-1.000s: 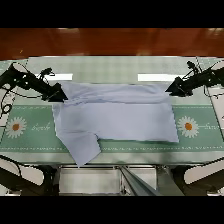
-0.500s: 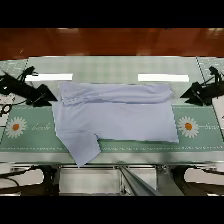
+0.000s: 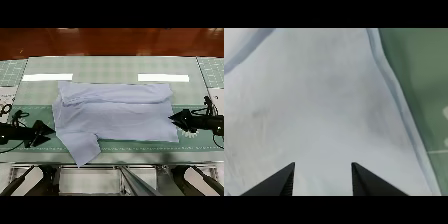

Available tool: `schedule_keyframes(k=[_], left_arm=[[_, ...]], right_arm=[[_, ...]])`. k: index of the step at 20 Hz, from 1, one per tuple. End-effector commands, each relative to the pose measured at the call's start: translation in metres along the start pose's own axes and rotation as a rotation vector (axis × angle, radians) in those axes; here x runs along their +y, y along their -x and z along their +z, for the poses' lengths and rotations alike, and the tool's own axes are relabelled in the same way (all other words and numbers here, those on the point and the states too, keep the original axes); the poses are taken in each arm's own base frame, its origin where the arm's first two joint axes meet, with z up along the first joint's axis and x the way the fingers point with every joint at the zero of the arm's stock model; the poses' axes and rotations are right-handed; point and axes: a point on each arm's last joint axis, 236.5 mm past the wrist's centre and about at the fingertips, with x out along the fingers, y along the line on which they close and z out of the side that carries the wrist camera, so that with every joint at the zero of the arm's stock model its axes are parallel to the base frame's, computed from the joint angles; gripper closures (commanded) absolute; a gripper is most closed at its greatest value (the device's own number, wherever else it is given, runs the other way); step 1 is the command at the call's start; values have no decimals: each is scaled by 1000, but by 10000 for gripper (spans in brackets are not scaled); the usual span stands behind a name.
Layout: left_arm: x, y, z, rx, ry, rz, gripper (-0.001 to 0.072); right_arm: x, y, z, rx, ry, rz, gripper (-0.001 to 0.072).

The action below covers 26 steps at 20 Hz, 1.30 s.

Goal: Fold the shirts.

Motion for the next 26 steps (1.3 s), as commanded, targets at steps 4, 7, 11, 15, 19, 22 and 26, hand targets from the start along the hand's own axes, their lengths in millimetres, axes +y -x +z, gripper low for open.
schedule_keyframes(k=[4, 7, 11, 15, 19, 22, 26], left_arm=[[-6, -43, -31, 91, -55, 76, 200], [-33, -64, -36, 130, -85, -5, 203], [-48, -68, -37, 139, -169, -62, 685], [-52, -66, -39, 149, -195, -74, 685], [-58, -66, -34, 124, -182, -95, 685], [-58, -66, -34, 124, -182, -95, 685], [-57, -66, -32, 114, -181, -93, 685]], right_arm=[[5, -3, -6, -14, -5, 38, 297], [5, -3, -6, -12, -5, 38, 297], [-16, 13, 5, -45, -61, -17, 297], [-90, 48, -7, -57, -297, -182, 297], [-103, 46, -46, 112, -395, -204, 297], [-89, 29, -72, 291, -355, -177, 297], [-67, -1, -56, 278, -309, -93, 297]])
